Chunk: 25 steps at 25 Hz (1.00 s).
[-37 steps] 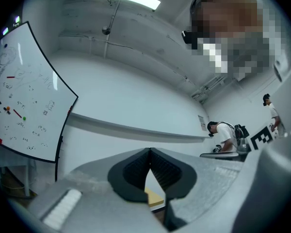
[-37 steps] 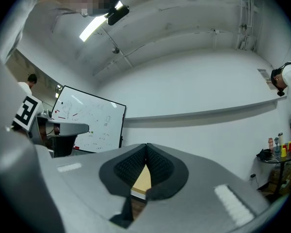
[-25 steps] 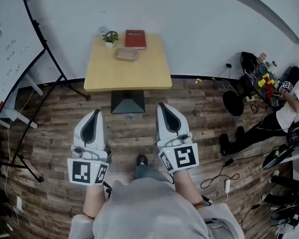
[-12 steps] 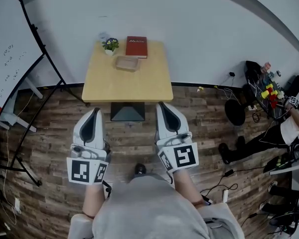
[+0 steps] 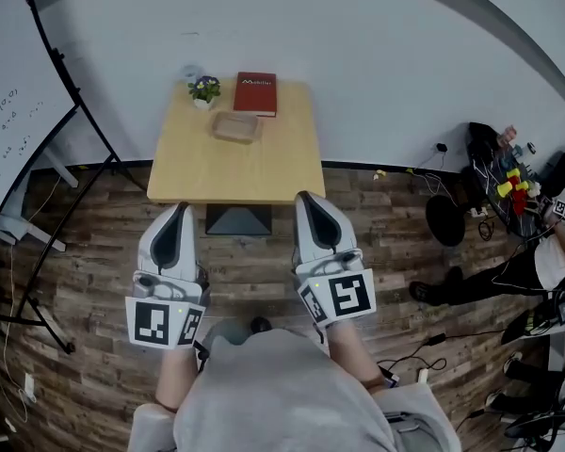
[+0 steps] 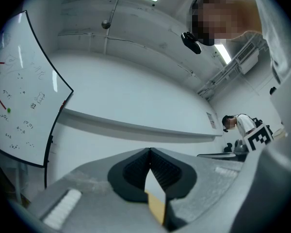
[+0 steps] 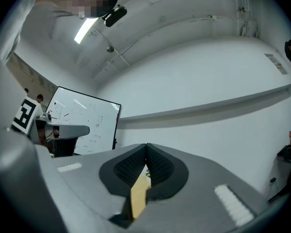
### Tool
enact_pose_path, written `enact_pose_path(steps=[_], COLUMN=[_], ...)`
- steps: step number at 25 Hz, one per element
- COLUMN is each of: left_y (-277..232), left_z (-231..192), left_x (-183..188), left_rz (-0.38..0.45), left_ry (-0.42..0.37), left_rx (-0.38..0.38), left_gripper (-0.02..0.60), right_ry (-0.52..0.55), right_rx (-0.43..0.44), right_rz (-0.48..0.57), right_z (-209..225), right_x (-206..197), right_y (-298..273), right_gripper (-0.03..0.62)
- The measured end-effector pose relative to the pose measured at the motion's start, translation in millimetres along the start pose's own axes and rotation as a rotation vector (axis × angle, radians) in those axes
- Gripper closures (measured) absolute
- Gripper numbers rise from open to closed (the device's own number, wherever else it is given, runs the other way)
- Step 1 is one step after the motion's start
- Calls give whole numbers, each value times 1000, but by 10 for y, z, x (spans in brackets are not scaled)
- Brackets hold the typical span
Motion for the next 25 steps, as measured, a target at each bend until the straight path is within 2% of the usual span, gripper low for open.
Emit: enact_pose_path(steps=[9,25], left_y=[-145,-871], left_z=[-178,-804], left_x=[-136,-395], left_rz=[-18,-34], left_ry=[4,18], left_rx=[30,3], left_gripper=[577,577], right_ry=[-15,-16], right_rx=[17,-14], right_rz=[-16,-32], right_z=[59,269], right_x=[-149,-410], right_y=[-244,-1132], right_gripper=[594,594])
Point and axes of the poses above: the fingertips, and each gripper's own axes: y backward along the fingers, z to its right, x out of its top, the point moved 1 cm from there along y, backward along the fingers, and after that the axes turned 2 degrees about z, right-handed, at the moved point
